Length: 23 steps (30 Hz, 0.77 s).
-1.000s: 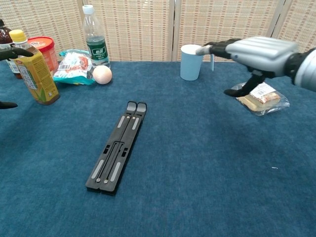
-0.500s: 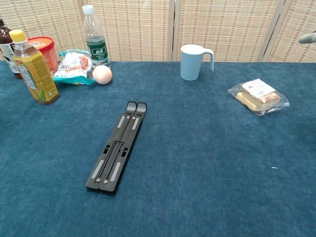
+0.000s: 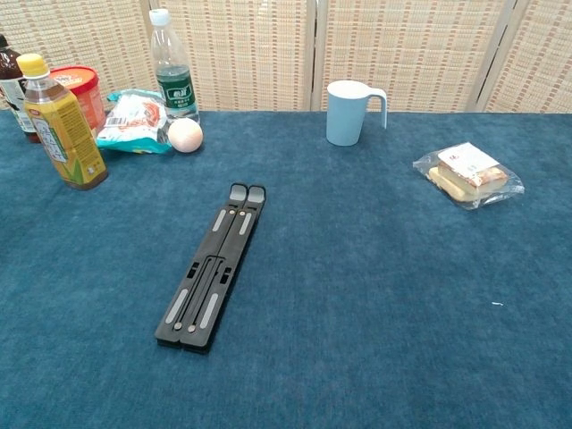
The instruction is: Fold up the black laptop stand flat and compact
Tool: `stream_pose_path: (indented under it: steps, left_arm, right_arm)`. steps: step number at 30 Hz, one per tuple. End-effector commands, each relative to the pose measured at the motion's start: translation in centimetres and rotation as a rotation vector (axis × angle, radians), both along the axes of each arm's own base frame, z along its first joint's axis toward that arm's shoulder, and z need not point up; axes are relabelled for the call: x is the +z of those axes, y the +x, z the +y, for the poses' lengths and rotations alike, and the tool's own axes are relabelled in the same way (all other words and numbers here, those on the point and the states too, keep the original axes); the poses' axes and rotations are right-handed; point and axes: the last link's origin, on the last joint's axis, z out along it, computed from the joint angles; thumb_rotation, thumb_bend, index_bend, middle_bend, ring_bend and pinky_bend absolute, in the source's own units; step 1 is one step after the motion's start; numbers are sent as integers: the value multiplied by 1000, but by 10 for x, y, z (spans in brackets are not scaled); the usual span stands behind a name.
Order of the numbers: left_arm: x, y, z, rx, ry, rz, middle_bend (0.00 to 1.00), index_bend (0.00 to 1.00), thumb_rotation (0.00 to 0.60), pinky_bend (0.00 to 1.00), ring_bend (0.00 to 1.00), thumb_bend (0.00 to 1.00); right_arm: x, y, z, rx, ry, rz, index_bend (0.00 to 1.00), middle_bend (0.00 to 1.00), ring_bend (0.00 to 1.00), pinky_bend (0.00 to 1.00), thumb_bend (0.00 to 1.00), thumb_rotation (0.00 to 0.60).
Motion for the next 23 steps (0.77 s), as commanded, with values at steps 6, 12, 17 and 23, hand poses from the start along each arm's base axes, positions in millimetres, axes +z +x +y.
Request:
stream_pose_path:
  steps: [6, 12, 17, 23]
  left_arm:
    - [-6, -1, 3, -7, -2, 10, 0, 0, 600, 0, 0, 152]
    - [-9, -1, 7, -9, 9, -11, 0, 0, 600, 0, 0, 152]
    - [-9, 2, 11, -25, -1, -3, 0, 0, 600, 0, 0, 152]
    - [-6, 2, 9, -17, -4, -10, 0, 0, 600, 0, 0, 152]
  right_arm:
    - [-1, -7, 17, -28, 14, -21, 0, 12, 0, 0, 251, 600]
    - [-6, -12, 20, -26, 22, -40, 0, 12, 0, 0, 252, 600]
    - [-5, -10, 19, 4, 20, -47, 0, 12, 0, 0, 251, 600]
    - [-4, -9, 21, 16, 16, -58, 0, 12, 0, 0, 251, 600]
